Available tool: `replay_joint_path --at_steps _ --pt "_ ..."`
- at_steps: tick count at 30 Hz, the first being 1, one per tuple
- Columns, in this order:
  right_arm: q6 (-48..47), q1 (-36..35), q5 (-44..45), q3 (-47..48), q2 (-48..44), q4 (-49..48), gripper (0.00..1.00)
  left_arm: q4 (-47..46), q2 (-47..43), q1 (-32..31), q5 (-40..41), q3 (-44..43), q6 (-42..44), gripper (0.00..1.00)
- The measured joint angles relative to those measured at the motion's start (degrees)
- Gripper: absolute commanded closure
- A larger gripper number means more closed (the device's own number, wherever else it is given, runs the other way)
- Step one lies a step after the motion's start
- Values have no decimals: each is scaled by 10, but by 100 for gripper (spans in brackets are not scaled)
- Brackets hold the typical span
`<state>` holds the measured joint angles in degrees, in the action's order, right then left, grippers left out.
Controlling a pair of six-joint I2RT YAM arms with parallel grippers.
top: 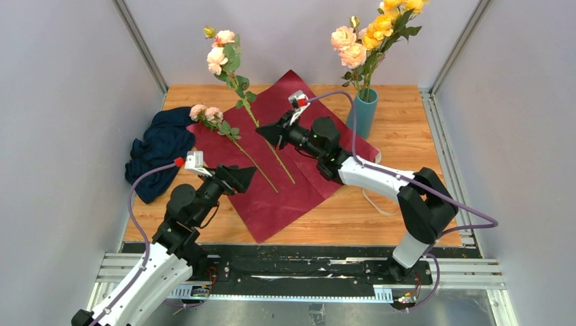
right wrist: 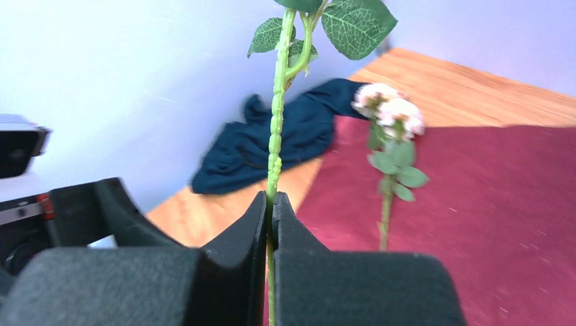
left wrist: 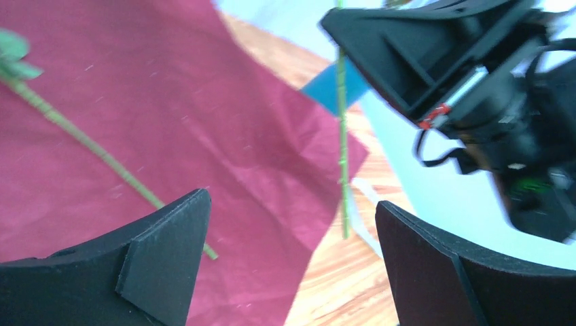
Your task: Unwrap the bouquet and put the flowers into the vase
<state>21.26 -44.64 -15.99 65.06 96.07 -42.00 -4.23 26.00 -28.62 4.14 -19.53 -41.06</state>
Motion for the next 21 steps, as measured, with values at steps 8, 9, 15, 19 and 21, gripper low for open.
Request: replay_joint_path --at_steps 8,9,15,19,21 --pt "130 -6 -103 -36 -11 -129 100 -101 -21 0 -89 0 8 9" --pt "138 -9 -111 -40 -11 -137 100 -113 -14 0 -95 0 6 9" --pt "145 -39 -130 -53 -30 -135 100 -156 28 0 -116 1 2 10" --pt "135 -56 -132 -53 -53 -132 100 -188 57 -6 -117 7 2 16" --pt "131 -62 -132 -54 -63 -132 100 -203 72 -15 -117 10 2 21"
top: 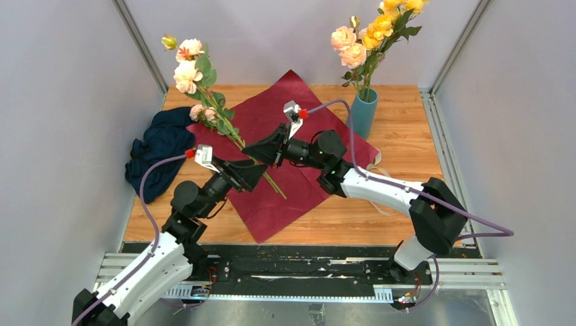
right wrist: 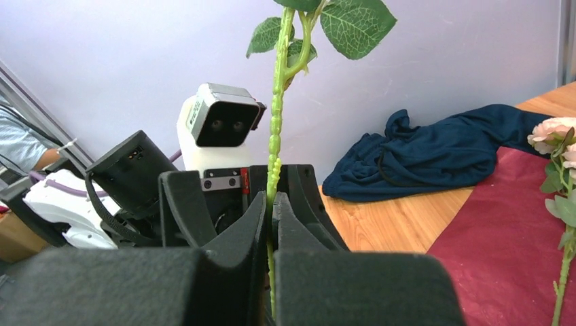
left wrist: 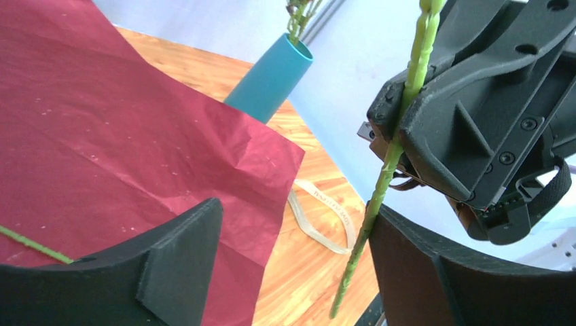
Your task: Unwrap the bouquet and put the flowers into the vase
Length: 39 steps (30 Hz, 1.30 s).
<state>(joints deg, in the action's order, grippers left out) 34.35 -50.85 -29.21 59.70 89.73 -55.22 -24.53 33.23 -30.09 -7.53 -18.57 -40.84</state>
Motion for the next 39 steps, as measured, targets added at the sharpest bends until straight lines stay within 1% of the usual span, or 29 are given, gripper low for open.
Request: replay_joint_path --at_steps 2,3,4,5,6,8,9,14,17,21,24,27,31,36,39 --pt "-3 -2 0 -1 -3 0 100 -12 7 -7 0 2 -1 27" --pt "-5 -3 0 -2 -3 1 100 -19 12 -14 2 3 0 33" --pt "-6 -3 0 -3 -3 1 100 -21 13 -15 2 4 1 42" --pt "-6 -4 0 -5 -3 3 100 -22 14 -20 3 5 -1 55" --pt "-7 -4 1 -7 -3 5 100 -24 15 -23 2 5 1 71" --pt "-11 -6 5 -11 -3 8 100 -32 15 -28 -5 6 3 93" --pt "-11 -6 8 -14 -3 9 100 -37 15 -31 -12 6 5 100" --pt "-21 -7 15 -22 -7 14 100 -35 15 -34 -24 6 12 100" --pt "-34 -7 22 -30 -19 33 100 -5 11 -35 -29 -3 30 100" --pt "-67 -8 33 -31 -45 78 81 74 11 -35 -33 -42 78 100" --pt "-101 -9 35 -16 -64 131 74 106 16 -34 -31 -55 107 100" --pt "-136 -9 38 14 -72 181 71 120 24 -33 -27 -59 125 100" --pt "-181 -8 45 53 -83 229 70 153 39 -31 -28 -59 143 100" --pt "-196 -5 48 69 -83 245 67 173 42 -31 -29 -59 154 100" --pt "-203 0 48 69 -79 256 60 175 39 -31 -28 -59 158 100"
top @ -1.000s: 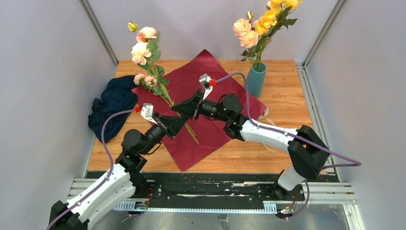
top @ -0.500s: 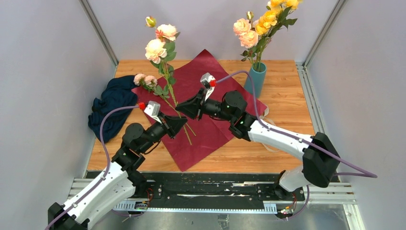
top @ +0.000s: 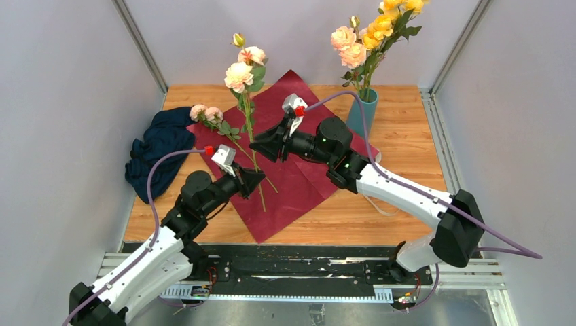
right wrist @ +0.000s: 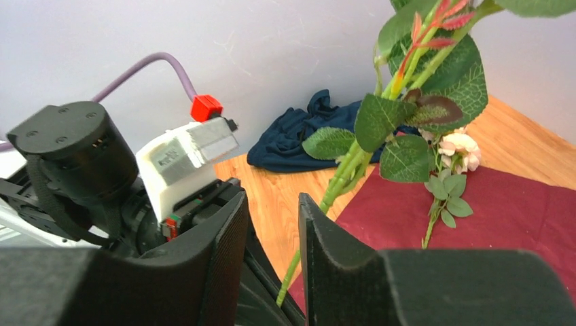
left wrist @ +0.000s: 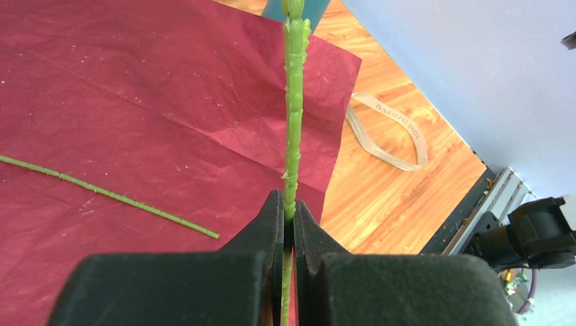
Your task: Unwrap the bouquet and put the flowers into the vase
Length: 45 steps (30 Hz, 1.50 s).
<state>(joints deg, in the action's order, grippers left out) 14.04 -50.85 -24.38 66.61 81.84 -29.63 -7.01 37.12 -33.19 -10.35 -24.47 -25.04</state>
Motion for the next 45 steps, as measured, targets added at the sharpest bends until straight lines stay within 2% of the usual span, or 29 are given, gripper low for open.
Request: replay_joint_path --at_steps 3,8,20,26,29,37,38,39,42,43,44,45 --pt "-3 3 0 1 6 10 53 3 -7 0 0 0 3 100" --pt "-2 7 -1 17 31 14 50 3 -10 -4 1 0 9 100" --pt "20 20 -17 66 104 7 55 8 -22 -8 5 0 13 100" --pt "37 25 -30 69 114 5 81 19 -22 -8 12 0 15 100" --pt "46 25 -38 69 112 6 99 25 -19 -9 28 0 20 100" --pt "37 25 -30 23 56 20 100 29 -7 -18 70 -5 30 100" --pt "33 26 -24 11 42 22 100 33 -9 -19 75 -8 31 95" --pt "30 26 -20 3 33 23 100 35 -11 -20 79 -9 32 84" --pt "24 28 -9 -28 -9 25 100 51 -27 -23 101 -18 30 21" --pt "23 35 -7 -33 -20 27 100 56 -31 -22 112 -19 32 8" --pt "22 42 -6 -36 -28 28 100 62 -34 -18 124 -19 31 1" --pt "22 56 -4 -37 -37 28 100 68 -36 -16 132 -19 24 0"
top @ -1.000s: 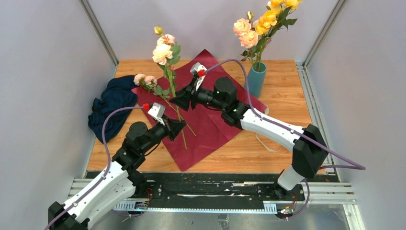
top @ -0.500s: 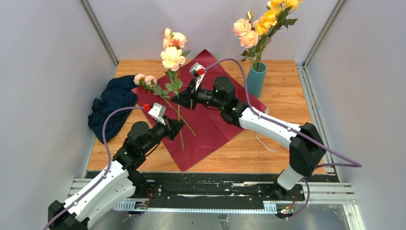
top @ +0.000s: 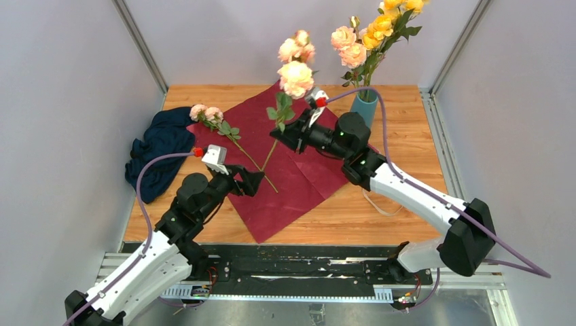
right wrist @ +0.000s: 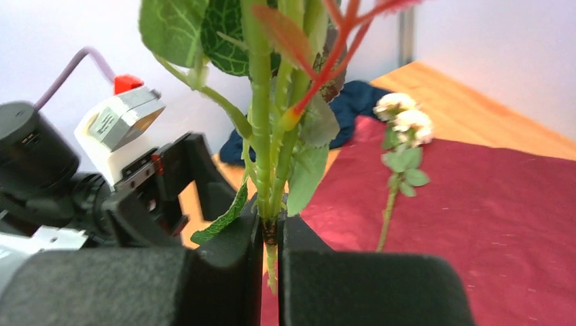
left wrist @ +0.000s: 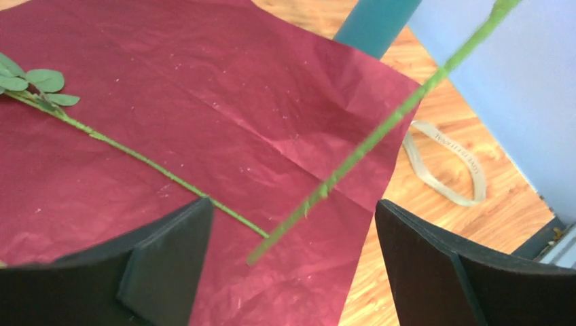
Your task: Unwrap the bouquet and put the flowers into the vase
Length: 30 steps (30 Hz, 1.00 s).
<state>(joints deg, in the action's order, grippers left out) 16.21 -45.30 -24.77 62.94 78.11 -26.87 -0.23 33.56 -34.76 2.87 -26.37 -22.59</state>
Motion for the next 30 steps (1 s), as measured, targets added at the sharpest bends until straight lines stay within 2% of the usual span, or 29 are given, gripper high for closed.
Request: replay_joint_path --at_steps 5,12,16,21,30 --pt "-11 49 17 3 -17 9 100 8 2 2 14 0 -8 0" --pt "-100 95 90 65 -24 110 100 9 7 2 26 1 -12 0" --pt "-148 181 134 141 -23 155 100 9 21 2 33 1 -12 0" --pt "-162 279 144 200 -5 165 100 8 53 2 41 1 -12 0" --pt "-172 360 146 253 45 193 100 2 93 2 49 1 -12 0"
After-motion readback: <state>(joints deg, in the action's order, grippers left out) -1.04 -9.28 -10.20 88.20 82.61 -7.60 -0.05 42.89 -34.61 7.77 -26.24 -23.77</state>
